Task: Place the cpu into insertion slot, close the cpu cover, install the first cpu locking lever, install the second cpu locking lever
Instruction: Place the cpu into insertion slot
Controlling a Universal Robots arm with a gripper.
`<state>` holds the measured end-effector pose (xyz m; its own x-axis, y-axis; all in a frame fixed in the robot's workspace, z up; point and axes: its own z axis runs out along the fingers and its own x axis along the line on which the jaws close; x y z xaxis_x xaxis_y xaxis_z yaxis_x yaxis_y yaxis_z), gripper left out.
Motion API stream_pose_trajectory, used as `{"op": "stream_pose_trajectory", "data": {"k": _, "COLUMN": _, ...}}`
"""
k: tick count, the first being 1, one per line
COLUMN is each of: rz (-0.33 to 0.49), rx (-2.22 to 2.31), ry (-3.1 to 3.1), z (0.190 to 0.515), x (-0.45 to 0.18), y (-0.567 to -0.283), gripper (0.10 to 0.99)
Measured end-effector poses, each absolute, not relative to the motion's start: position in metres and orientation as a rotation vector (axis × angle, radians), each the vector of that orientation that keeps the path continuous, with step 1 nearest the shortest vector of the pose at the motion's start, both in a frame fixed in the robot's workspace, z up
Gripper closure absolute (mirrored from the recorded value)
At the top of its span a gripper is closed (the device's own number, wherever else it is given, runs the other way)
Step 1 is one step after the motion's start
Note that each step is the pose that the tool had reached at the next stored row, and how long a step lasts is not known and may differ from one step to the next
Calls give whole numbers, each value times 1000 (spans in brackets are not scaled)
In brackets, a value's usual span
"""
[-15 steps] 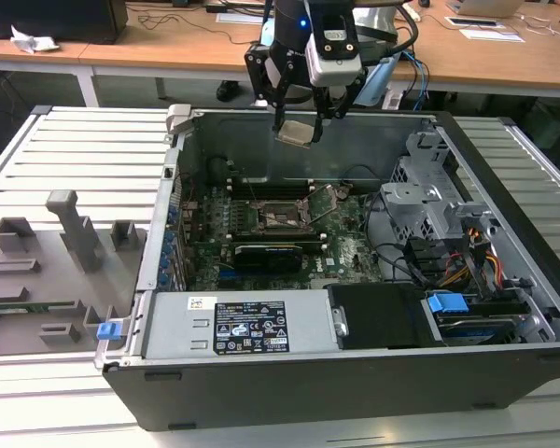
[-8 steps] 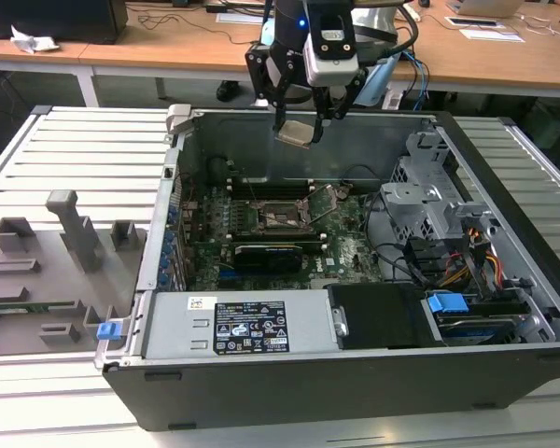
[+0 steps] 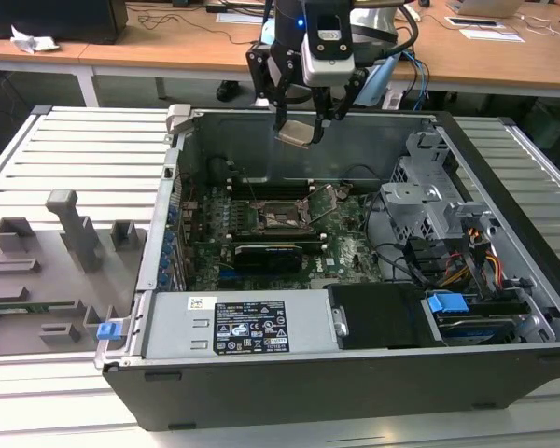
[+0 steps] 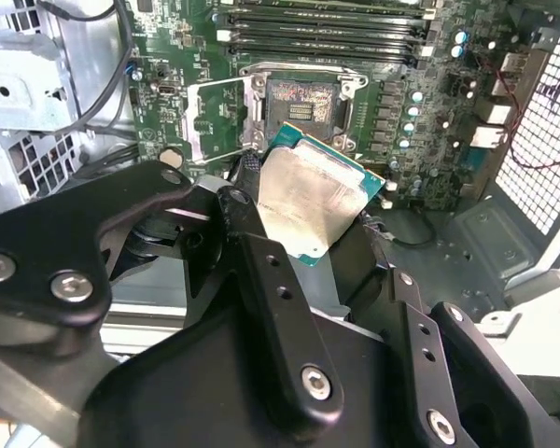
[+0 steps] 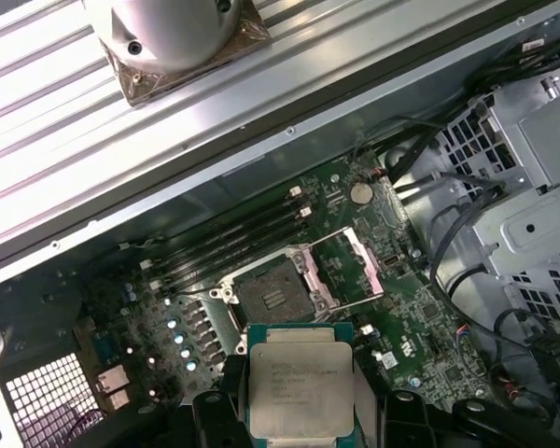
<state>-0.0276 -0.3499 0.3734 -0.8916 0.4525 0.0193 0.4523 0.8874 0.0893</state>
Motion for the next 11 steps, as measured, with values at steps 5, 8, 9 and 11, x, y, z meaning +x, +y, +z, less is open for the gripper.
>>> {"op": "stream_pose_trajectory", "data": {"k": 5, "rz": 143, "rx": 773, "ry": 3038, "z": 373, "x": -28, "y": -350, "gripper": 545}}
{"op": "stream_pose_trajectory", "data": {"k": 8, "rz": 143, "rx": 815, "ry": 3026, "z": 373, "x": -28, "y": -350, "gripper": 545}}
{"op": "stream_pose_trajectory", "data": {"k": 9, "rz": 143, "rx": 827, "ry": 3022, "z": 373, "x": -28, "y": -350, "gripper": 545}}
{"op": "stream_pose_trajectory", "data": {"k": 11, "rz": 143, "rx": 842, "ry": 3018, "z": 373, "x": -28, "y": -350, "gripper": 545}}
